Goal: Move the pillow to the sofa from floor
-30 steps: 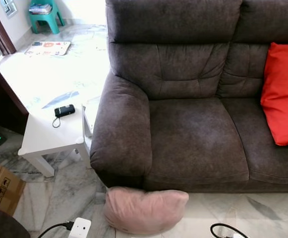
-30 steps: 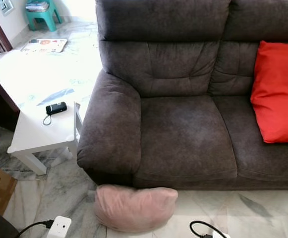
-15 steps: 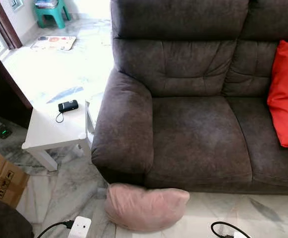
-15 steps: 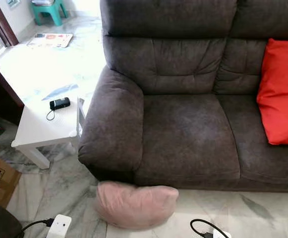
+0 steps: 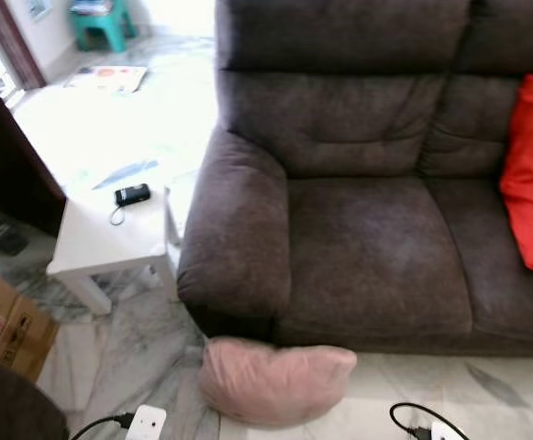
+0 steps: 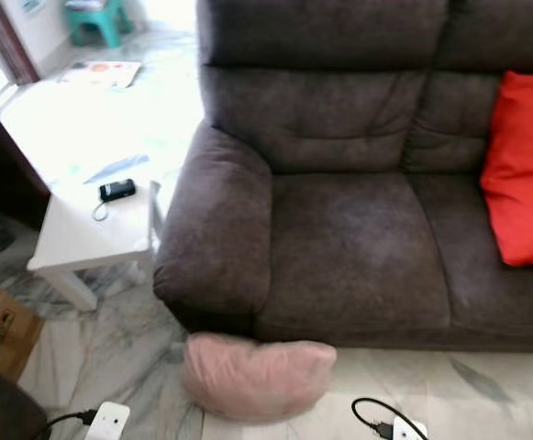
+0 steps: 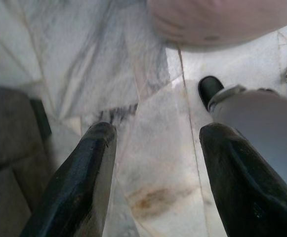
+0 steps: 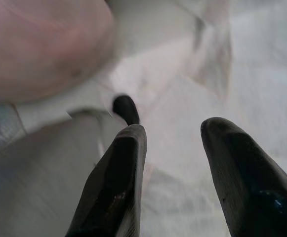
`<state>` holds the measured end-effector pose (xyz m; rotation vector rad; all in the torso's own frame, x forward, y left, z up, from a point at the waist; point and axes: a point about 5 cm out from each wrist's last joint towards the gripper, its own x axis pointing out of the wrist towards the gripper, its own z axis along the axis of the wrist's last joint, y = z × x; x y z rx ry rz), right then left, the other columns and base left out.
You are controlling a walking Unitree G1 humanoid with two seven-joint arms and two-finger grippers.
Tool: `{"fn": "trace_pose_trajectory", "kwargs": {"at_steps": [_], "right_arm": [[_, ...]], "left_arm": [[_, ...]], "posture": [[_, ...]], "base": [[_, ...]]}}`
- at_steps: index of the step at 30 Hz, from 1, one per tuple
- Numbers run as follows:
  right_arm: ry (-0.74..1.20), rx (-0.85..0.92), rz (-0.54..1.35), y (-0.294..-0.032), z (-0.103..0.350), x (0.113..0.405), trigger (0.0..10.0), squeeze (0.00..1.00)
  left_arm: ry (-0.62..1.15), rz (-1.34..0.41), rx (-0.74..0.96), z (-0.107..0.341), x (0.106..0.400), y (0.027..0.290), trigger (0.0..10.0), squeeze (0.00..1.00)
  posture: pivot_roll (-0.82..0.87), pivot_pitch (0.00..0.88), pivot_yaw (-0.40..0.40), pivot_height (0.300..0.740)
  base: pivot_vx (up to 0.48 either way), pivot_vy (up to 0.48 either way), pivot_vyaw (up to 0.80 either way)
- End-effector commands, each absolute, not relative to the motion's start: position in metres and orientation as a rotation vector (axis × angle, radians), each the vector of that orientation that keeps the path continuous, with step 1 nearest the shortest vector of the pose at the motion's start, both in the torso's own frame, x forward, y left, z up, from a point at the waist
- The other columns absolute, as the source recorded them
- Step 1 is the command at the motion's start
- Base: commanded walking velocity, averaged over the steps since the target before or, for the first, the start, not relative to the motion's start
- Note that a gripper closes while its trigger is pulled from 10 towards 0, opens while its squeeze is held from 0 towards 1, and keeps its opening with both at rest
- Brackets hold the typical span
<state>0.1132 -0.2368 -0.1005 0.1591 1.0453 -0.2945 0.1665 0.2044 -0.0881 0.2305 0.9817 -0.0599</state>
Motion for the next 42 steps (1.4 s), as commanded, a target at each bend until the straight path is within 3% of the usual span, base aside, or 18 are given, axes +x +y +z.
{"fn": "trace_pose_trajectory", "kwargs": {"at_steps": [1, 22, 42], "right_arm": [[1.054, 0.167, -0.311, -0.2380, -0.1015, 0.1090, 10.0, 0.00], [1.045, 0.179, -0.314, -0.2373, -0.1014, 0.1093, 10.0, 0.00], [1.043, 0.183, -0.308, -0.2365, -0.1015, 0.1093, 10.0, 0.00]], "left_arm": [[1.000, -0.068, 0.231, -0.0905, 0.1605, 0.2054, 10.0, 0.00], [0.992, -0.065, 0.230, -0.0902, 0.1607, 0.2058, 10.0, 0.00], [0.988, -0.067, 0.230, -0.0900, 0.1607, 0.2064, 10.0, 0.00]], "posture": [[-0.07, 0.112, 0.018, 0.740], [-0.07, 0.113, 0.019, 0.740], [-0.07, 0.115, 0.022, 0.740]], "base": [[0.000, 0.000, 0.00], [0.000, 0.000, 0.00], [-0.148, 0.000, 0.00]]}}
